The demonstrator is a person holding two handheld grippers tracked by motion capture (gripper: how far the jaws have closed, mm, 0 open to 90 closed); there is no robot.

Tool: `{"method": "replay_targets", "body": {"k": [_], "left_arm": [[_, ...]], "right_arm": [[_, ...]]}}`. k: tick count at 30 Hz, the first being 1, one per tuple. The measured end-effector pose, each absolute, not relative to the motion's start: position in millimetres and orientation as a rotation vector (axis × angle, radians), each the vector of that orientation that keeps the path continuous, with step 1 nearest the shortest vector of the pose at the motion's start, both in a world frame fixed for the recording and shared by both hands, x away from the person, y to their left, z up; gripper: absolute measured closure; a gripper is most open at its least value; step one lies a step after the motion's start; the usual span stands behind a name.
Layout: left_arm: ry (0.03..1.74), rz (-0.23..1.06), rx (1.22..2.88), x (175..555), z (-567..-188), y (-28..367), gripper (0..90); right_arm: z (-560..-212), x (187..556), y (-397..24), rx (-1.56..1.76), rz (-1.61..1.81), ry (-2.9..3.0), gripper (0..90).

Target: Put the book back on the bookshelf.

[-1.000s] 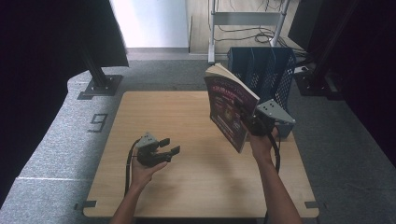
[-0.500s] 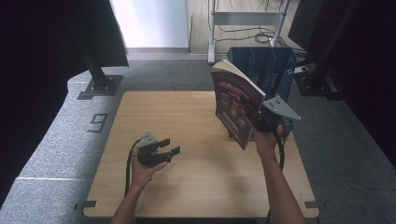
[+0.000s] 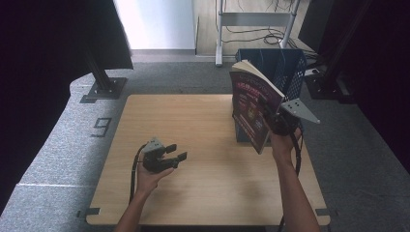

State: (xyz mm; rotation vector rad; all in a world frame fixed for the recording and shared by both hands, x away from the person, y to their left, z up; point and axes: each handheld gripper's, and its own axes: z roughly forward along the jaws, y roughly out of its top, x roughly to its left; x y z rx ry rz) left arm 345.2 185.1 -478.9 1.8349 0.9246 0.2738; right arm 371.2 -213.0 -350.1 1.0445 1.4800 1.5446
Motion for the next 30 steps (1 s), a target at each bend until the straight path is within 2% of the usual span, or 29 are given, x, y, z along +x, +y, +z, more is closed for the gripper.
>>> {"method": "replay_targets", "body": {"k": [30], "left_arm": [[0.923,0.262,1.822,344,-477,186,36.9]], "right_arm": [[-347,400,-218,1.105,1.467,1.439,81.8]]}}
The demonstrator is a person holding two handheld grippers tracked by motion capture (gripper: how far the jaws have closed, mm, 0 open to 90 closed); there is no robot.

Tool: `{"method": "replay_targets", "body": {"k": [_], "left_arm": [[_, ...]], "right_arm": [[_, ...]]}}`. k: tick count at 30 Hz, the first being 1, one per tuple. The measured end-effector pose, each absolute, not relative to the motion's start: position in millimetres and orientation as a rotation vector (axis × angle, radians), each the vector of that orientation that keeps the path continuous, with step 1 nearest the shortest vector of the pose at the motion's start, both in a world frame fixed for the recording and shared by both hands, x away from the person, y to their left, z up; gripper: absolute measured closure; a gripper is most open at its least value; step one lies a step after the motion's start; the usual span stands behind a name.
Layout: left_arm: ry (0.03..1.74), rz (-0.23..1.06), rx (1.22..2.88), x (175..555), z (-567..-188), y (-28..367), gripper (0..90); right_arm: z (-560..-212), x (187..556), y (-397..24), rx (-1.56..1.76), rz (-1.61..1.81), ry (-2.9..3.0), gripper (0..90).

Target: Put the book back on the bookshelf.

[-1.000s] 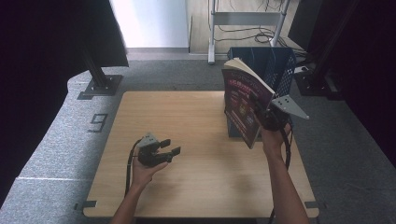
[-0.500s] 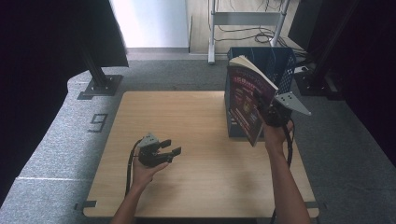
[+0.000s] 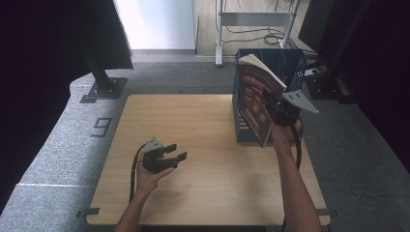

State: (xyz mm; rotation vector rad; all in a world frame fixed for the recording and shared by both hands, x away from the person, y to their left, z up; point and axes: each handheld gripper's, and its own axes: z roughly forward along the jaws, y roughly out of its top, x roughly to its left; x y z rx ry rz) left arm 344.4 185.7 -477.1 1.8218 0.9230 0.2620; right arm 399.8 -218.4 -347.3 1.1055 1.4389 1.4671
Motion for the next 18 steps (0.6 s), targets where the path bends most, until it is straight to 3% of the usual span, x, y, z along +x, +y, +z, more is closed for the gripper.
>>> {"method": "replay_targets", "body": {"k": [18], "left_arm": [[0.925,0.262,1.833,345,-479,185,36.9]], "right_arm": [[-354,420,-220,1.164,1.451,1.415,81.8]]}}
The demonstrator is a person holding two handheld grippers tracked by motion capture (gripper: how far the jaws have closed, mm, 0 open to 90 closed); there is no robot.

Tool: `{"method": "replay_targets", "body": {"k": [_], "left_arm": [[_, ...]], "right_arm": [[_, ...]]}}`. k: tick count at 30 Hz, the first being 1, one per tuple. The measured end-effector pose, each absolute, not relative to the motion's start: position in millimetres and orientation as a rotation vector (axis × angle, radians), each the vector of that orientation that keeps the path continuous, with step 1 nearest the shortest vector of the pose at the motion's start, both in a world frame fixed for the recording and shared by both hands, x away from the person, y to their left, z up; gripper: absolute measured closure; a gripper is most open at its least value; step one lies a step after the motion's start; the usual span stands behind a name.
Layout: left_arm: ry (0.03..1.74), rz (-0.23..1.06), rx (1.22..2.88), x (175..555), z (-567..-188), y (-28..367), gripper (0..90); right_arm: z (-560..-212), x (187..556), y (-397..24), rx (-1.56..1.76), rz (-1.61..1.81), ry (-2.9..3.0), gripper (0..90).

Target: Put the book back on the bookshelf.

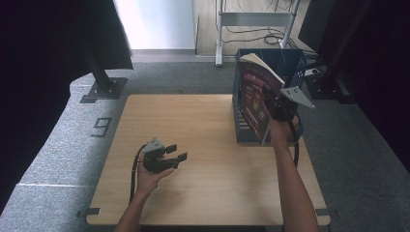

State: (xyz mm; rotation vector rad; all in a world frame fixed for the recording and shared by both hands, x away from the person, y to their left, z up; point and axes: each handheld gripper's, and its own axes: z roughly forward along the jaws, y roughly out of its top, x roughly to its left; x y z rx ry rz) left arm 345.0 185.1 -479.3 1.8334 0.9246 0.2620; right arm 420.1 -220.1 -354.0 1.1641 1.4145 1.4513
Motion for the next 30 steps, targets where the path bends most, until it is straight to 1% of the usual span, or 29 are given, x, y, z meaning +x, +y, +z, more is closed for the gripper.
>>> {"method": "replay_targets", "body": {"k": [21,30], "left_arm": [[0.924,0.259,1.836,346,-481,185,36.9],[0.924,0.261,1.834,346,-480,186,36.9]], "right_arm": [[-354,439,-216,1.202,1.423,1.409,81.8],[-356,455,-218,1.247,1.428,1.377,81.8]]}}
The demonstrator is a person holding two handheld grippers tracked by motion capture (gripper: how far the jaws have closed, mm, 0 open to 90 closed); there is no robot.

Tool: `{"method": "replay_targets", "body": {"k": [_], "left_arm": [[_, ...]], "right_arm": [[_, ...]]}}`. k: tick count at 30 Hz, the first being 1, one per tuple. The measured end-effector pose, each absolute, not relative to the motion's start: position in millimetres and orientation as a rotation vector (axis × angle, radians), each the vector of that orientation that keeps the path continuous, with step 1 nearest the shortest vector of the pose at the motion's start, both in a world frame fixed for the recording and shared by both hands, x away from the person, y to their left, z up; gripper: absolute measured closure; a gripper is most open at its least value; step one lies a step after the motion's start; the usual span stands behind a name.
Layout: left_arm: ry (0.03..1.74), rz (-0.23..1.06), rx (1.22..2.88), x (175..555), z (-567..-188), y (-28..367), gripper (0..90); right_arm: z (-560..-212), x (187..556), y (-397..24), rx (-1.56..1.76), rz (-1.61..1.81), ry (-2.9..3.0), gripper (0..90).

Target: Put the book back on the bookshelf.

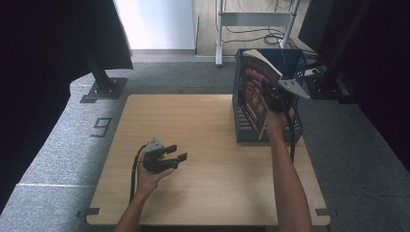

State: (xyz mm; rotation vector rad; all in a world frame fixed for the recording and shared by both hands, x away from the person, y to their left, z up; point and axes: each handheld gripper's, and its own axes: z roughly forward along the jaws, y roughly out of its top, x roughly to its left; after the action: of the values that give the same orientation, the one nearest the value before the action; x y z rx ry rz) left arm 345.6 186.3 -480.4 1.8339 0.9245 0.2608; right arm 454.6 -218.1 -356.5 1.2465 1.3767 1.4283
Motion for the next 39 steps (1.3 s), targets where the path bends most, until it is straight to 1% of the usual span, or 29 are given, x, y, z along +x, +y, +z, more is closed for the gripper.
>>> {"method": "replay_targets", "body": {"k": [20,39], "left_arm": [[0.928,0.257,1.827,347,-481,190,36.9],[0.933,0.267,1.805,347,-481,195,37.7]], "right_arm": [[-361,472,-219,1.280,1.422,1.340,81.7],[-363,490,-211,1.271,1.420,1.325,81.7]]}}
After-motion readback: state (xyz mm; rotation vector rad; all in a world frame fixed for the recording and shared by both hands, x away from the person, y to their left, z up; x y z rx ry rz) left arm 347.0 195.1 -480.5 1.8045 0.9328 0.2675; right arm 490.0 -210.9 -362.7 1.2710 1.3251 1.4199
